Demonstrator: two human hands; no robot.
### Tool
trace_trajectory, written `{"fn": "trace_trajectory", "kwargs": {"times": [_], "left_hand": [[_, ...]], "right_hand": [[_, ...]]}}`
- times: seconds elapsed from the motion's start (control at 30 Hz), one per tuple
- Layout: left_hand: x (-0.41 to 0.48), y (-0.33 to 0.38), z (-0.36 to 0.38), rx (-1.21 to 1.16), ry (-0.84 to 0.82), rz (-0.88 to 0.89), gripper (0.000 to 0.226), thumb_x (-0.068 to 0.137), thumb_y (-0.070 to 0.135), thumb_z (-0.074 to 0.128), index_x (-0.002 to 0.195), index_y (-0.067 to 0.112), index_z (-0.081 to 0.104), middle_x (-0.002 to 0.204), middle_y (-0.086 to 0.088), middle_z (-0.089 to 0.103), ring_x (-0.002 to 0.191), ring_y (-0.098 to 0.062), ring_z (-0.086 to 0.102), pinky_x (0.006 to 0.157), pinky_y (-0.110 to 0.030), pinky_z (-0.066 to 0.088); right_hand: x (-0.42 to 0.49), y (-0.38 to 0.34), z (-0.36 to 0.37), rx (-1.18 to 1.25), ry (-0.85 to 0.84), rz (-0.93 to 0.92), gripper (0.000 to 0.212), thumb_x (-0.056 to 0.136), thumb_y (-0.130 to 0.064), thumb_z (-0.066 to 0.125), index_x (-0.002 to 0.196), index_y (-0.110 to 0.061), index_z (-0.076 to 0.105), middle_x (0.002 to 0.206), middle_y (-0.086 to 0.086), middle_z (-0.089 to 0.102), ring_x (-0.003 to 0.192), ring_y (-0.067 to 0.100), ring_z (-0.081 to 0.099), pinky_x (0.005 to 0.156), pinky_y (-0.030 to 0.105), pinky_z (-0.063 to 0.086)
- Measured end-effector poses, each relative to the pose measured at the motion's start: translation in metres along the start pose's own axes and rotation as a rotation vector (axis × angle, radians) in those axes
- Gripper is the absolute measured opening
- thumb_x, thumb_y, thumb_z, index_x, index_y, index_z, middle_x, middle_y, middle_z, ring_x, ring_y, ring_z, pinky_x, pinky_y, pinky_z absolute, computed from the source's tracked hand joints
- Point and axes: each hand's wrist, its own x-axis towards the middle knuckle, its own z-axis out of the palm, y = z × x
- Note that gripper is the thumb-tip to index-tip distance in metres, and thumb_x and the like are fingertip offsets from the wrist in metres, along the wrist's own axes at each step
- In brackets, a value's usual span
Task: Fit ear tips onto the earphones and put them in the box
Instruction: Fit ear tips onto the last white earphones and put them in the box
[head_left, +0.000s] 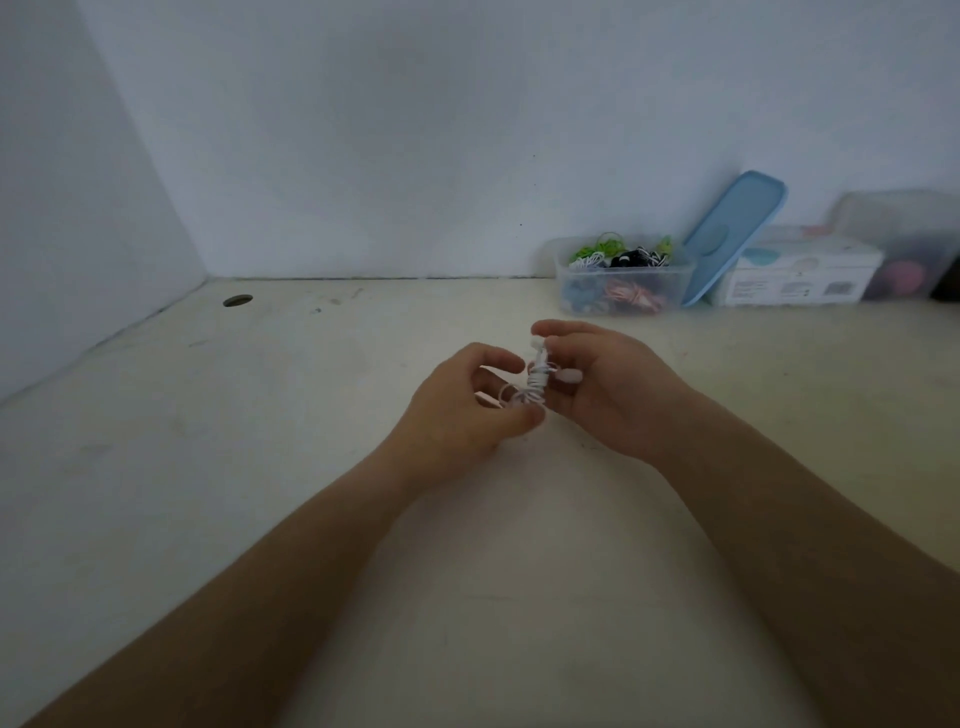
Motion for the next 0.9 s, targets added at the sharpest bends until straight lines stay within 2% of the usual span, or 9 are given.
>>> {"fn": "trace_trajectory", "kwargs": {"times": [0.1,0.17,0.23,0.37,0.5,0.6,0.73,0.83,0.9], "left_hand": [[0.001,0.008,-0.004,-0.026,0.022,0.016,0.038,0.077,0.015,0.082,0.108,0.02,0.062,0.087,-0.003,0.072,0.066,-0.021,0.071,0.054,-0.028,0.055],[0.003,0.014,-0.004,-0.015,0.037,0.028,0.037,0.077,0.015,0.083,0.106,0.019,0.061,0.085,-0.003,0.073,0.064,-0.019,0.07,0.053,-0.027,0.055],[0.008,0.019,-0.002,-0.006,0.05,0.036,0.036,0.076,0.015,0.083,0.104,0.019,0.06,0.083,-0.004,0.073,0.061,-0.016,0.068,0.05,-0.026,0.052],[0.024,0.035,0.003,0.004,0.074,0.046,0.034,0.075,0.015,0.084,0.101,0.017,0.062,0.084,-0.006,0.071,0.065,-0.012,0.067,0.052,-0.024,0.052],[0.058,0.053,0.014,-0.032,0.104,0.07,0.034,0.075,0.01,0.083,0.103,0.014,0.063,0.087,-0.007,0.07,0.07,-0.016,0.067,0.06,-0.029,0.059],[0.095,0.057,0.027,-0.064,0.12,0.046,0.035,0.074,0.003,0.081,0.103,0.012,0.064,0.09,-0.009,0.071,0.072,-0.017,0.067,0.067,-0.035,0.061],[0.152,0.055,0.046,-0.06,0.161,0.039,0.033,0.07,-0.001,0.081,0.095,0.016,0.066,0.09,-0.011,0.072,0.073,-0.021,0.068,0.073,-0.045,0.062],[0.191,0.06,0.057,0.027,0.172,0.086,0.032,0.071,0.005,0.081,0.097,0.018,0.068,0.09,-0.004,0.071,0.078,-0.018,0.069,0.075,-0.036,0.061],[0.211,0.064,0.062,0.106,0.18,0.107,0.034,0.072,0.009,0.081,0.103,0.017,0.069,0.093,0.0,0.068,0.081,-0.014,0.066,0.076,-0.028,0.057]], "right_hand": [[0.0,0.0,-0.002,-0.062,0.056,0.023,0.025,0.092,0.004,0.049,0.096,-0.005,0.072,0.093,0.018,0.066,0.084,0.026,0.064,0.068,0.029,0.057],[-0.001,-0.004,-0.006,-0.101,0.064,0.036,0.025,0.092,0.002,0.049,0.093,-0.004,0.073,0.103,0.024,0.066,0.092,0.029,0.065,0.074,0.032,0.056],[-0.001,-0.009,-0.008,-0.143,0.023,0.047,0.022,0.093,0.0,0.051,0.094,-0.003,0.072,0.108,0.026,0.065,0.091,0.03,0.065,0.071,0.033,0.056],[0.004,-0.031,-0.009,-0.067,0.063,0.085,0.018,0.094,-0.009,0.052,0.095,0.0,0.068,0.096,0.02,0.065,0.069,0.022,0.064,0.055,0.028,0.054],[0.013,-0.061,-0.022,-0.09,0.116,0.06,0.017,0.095,-0.01,0.051,0.104,0.0,0.061,0.085,0.015,0.064,0.063,0.019,0.06,0.056,0.029,0.052],[0.028,-0.087,-0.039,-0.104,0.175,0.041,0.013,0.095,-0.007,0.049,0.09,0.0,0.06,0.069,0.011,0.061,0.058,0.018,0.055,0.06,0.031,0.05],[0.058,-0.12,-0.059,-0.073,0.255,-0.003,0.013,0.091,-0.002,0.05,0.085,0.003,0.06,0.074,0.013,0.057,0.06,0.019,0.051,0.057,0.029,0.051],[0.084,-0.143,-0.072,-0.08,0.305,-0.017,0.013,0.091,-0.001,0.05,0.085,0.004,0.061,0.078,0.015,0.058,0.062,0.02,0.053,0.048,0.024,0.051],[0.1,-0.157,-0.077,-0.108,0.341,-0.046,0.013,0.092,0.0,0.05,0.084,0.004,0.06,0.077,0.016,0.059,0.064,0.021,0.055,0.052,0.025,0.055]]}}
